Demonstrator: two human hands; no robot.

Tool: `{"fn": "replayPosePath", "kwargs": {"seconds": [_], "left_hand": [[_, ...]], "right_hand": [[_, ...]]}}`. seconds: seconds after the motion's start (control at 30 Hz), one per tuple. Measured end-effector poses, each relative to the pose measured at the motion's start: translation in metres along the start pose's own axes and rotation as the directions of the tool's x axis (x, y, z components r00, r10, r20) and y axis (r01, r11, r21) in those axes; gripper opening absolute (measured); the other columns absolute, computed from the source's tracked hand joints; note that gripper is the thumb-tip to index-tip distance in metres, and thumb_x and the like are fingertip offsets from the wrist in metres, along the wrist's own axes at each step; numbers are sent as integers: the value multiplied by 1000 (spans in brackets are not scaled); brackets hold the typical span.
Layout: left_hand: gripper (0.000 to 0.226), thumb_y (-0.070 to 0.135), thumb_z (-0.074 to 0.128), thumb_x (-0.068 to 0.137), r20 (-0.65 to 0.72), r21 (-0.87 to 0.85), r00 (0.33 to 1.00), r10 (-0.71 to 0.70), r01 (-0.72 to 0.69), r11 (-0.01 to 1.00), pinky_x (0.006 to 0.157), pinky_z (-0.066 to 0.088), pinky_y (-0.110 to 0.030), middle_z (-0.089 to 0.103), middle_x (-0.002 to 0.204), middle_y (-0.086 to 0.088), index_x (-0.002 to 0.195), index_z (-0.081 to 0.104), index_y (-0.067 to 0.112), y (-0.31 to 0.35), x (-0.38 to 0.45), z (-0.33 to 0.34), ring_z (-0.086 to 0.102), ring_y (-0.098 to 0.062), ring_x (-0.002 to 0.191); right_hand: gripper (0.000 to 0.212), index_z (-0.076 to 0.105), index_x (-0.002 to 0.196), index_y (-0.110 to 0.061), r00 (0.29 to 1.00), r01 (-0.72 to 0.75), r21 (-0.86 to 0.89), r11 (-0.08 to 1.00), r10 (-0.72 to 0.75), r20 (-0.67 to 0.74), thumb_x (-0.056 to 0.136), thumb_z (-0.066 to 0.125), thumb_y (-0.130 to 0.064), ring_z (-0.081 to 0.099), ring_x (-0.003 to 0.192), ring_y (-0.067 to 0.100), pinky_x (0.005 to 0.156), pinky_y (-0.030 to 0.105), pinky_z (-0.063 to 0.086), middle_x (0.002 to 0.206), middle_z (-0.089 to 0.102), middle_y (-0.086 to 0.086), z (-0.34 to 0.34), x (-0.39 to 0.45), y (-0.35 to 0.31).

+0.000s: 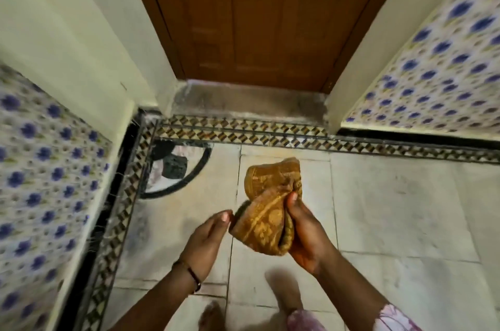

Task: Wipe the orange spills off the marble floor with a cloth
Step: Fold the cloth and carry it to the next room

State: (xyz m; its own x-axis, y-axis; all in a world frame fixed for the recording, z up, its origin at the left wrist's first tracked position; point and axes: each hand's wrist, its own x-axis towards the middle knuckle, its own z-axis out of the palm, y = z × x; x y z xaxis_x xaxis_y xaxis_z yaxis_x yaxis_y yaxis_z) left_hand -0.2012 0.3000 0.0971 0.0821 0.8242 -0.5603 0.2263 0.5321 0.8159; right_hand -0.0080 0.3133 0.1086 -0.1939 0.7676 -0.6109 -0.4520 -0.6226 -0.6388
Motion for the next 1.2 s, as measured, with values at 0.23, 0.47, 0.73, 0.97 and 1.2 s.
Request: {"fn": "replayPosePath", "kwargs": {"seconds": [0.23, 0.47, 0.73, 0.97, 1.2], "left_hand": [[24, 37, 46, 89, 46, -105, 987, 153, -147, 983, 78, 49, -20, 69, 97, 9, 101, 64, 27, 116, -163, -10, 65, -6, 91], [19, 33, 46, 96, 36, -247, 981, 192, -177, 953, 64, 52, -26, 69, 96, 4, 98, 65, 30, 130, -275, 10, 64, -14, 89], [16, 31, 50, 91, 6, -156, 902, 431, -425, 892, 84, 49, -19, 67, 106, 10, 105, 59, 33, 87, -401, 53, 62, -7, 103], [17, 19, 65, 87, -81, 50, 758, 648, -646, 762, 83, 50, -18, 69, 97, 11, 96, 64, 33, 97, -472, 53, 64, -6, 96], [32, 40, 52, 85, -37, -242, 790, 613, -602, 761, 87, 53, -39, 69, 112, -5, 111, 64, 26, 120, -513, 38, 63, -21, 106]], "right_hand": [[76, 49, 132, -6, 997, 77, 312, 947, -80, -2, 80, 50, -61, 56, 119, 37, 100, 52, 44, 128, 58, 23, 98, -182, -53], [66, 48, 135, -8, 966, 247, 405, 880, -258, -29, 87, 41, -54, 54, 120, 40, 106, 55, 35, 129, 56, 25, 123, -303, -36], [44, 68, 98, -5, 955, 278, 329, 902, -296, 5, 95, 38, -36, 70, 81, 32, 85, 44, 48, 96, 71, 21, 104, -443, 3], [42, 66, 114, -5, 944, 324, 222, 920, -331, -8, 93, 47, -36, 67, 93, 34, 86, 45, 50, 106, 70, 21, 103, -515, 21], [40, 66, 116, -7, 913, 358, 271, 893, -396, 97, 88, 53, -32, 66, 98, 37, 89, 48, 48, 113, 67, 21, 125, -552, 22]]}}
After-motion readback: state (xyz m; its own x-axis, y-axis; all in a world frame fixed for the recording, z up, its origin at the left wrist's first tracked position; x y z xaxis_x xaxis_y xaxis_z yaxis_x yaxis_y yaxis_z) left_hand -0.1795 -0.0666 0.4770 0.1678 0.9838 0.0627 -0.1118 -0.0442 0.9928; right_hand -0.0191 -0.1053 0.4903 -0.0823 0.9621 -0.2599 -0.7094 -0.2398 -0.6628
